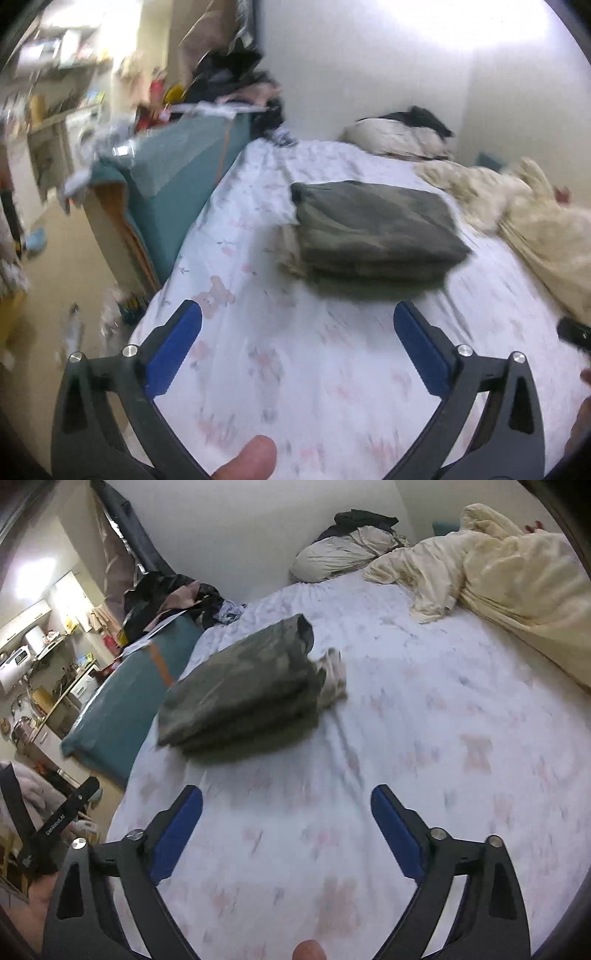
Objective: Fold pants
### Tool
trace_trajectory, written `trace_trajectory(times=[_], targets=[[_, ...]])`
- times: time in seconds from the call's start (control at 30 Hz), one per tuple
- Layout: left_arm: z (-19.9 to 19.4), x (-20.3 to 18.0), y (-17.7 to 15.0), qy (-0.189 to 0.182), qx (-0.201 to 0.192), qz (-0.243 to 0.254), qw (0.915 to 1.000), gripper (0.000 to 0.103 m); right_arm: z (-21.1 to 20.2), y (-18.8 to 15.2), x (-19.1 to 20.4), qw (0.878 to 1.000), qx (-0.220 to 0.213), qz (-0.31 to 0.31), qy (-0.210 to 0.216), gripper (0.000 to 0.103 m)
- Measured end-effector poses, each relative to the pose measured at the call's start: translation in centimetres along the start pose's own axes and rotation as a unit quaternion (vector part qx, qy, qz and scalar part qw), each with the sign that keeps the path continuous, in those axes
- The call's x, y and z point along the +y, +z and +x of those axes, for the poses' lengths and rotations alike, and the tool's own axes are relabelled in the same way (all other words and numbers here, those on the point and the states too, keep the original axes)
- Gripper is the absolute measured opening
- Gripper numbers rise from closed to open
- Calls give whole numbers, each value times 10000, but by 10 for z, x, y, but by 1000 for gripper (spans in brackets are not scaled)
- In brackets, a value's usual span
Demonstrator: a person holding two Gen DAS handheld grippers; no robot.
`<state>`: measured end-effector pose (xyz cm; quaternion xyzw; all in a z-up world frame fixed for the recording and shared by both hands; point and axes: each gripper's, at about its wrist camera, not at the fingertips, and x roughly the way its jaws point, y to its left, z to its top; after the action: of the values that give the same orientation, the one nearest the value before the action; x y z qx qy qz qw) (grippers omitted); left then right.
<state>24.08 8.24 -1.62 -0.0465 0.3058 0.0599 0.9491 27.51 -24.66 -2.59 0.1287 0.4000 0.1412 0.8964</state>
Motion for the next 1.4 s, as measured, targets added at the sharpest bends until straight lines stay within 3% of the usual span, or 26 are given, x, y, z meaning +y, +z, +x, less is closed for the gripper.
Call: trace_trajectory(times=[0.23,0.33,0.4,0.5,0.6,0.73,0.87,1.07,1.4], targets=[[-115,-29,-24,-86,-201,395,9990,102,-101,-44,50,9951,-651,-704,-243,103],[-167,-34,-40,-21,-494,433,9978,102,-136,-65,65,9912,-958,-867,-294,103],[-189,-32,-51,6,-617,278,9977,102,-150,-79,70,9905,-1013,-885,-296,103],[-210,-27,-74,147,-373,3,9992,102,-166,-106,76,9903,-997,-931,-280,103],[-220,-25,-95,161,-308,51,9994,102,-174,-133,75,9898,-1054,-927,-253,103],[-220,-20,-122,-294,-259,-79,9992,102,-169,-155,69,9903,-1108,-798,-260,103],[-205,-23,-136,9,-106,-112,9999,102,-155,-174,72,9892,-1021,-958,-433,103],[-204,-35,-133,85,-470,184,9987,102,-142,-179,76,9882,-990,-1020,-570,103],[-203,-37,-136,-90,-329,186,9992,102,-143,-178,74,9874,-1060,-965,-678,103]])
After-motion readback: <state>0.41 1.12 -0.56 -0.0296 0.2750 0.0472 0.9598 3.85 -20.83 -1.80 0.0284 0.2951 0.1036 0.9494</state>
